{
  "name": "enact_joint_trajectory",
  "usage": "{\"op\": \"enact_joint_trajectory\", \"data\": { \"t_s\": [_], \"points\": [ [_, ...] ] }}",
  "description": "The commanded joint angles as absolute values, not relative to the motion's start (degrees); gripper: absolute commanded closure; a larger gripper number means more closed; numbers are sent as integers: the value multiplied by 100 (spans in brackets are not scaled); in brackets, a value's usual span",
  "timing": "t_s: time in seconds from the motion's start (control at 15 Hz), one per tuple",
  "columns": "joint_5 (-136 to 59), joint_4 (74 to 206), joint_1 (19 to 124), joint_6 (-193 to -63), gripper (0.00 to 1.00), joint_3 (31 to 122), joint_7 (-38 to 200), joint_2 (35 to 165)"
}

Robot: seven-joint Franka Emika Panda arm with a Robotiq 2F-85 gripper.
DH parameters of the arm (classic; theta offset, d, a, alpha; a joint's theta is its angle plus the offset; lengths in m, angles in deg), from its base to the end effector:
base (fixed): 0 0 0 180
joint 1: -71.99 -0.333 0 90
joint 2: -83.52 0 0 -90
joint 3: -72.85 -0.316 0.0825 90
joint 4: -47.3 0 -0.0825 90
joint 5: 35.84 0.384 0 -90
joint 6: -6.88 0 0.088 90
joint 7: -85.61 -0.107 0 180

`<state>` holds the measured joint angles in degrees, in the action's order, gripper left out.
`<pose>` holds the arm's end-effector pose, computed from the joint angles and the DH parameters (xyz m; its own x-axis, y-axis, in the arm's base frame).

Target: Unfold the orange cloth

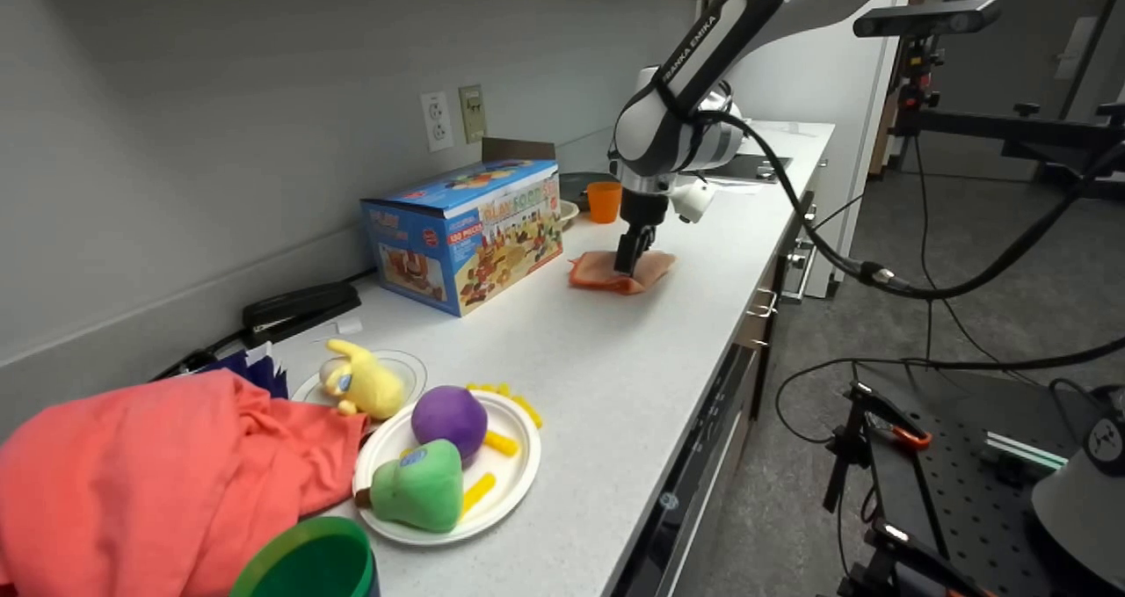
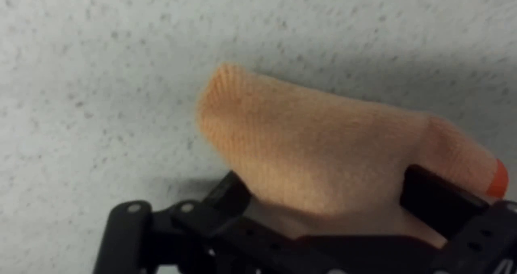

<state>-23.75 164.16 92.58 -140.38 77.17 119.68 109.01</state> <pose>0.5496 -0.2577 0.2306 0.9926 -0.0061 0.1210 -0.0019 -0.9994 -0.0345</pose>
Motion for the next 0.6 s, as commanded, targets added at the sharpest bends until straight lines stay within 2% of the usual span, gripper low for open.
{"op": "enact_joint_trajectory", "data": {
  "t_s": [0.0, 0.13, 0.53],
  "points": [
    [-2356, 16323, 9325, -15268, 0, 7549, 11842, 11253],
    [-2489, 16265, 9349, -15529, 0, 7526, 11629, 11307],
    [-3051, 15975, 9143, -14256, 0, 7783, 10691, 10881]
  ]
}}
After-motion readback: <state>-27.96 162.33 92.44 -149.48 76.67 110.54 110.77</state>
